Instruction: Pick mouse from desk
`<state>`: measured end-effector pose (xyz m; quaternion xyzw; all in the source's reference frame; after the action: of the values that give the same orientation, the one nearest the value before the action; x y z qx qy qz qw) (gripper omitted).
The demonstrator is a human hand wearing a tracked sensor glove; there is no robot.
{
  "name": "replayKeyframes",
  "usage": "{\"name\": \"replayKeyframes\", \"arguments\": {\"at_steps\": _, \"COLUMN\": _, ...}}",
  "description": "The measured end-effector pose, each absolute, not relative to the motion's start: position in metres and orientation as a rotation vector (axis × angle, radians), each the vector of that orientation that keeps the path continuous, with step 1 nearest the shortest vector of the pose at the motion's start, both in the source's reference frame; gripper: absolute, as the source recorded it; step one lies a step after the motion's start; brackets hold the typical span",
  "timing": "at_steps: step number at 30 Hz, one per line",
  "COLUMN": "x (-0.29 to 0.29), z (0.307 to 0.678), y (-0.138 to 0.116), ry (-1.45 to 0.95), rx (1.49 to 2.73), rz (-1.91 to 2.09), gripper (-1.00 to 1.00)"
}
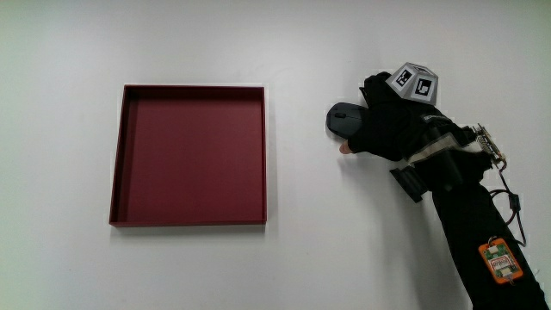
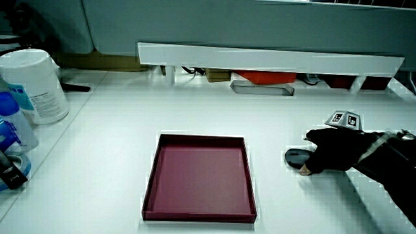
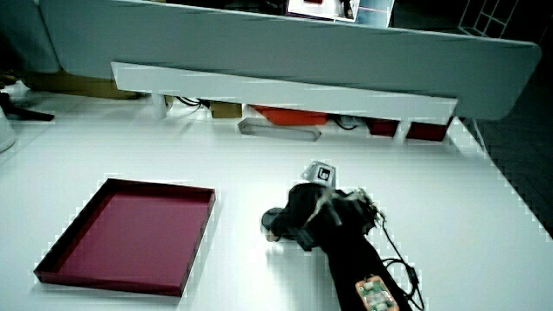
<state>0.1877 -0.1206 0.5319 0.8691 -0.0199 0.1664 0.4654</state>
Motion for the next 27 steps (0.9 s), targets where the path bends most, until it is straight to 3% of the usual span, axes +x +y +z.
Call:
{"name": "replayKeyframes", "arguments": {"at_steps": 25, "x": 0.1826, "z": 0.5267, "y": -0.1205, "ry": -0.066, "rx": 2.243, "rz": 0.343, "gripper": 1.00}}
{"name": "replayKeyframes", "arguments": {"at_steps": 27, "x": 0.1835, "z": 0.5270, "y": -0.1214, "ry": -0.067, "rx": 2.253, "rz": 0.352, "gripper": 1.00}}
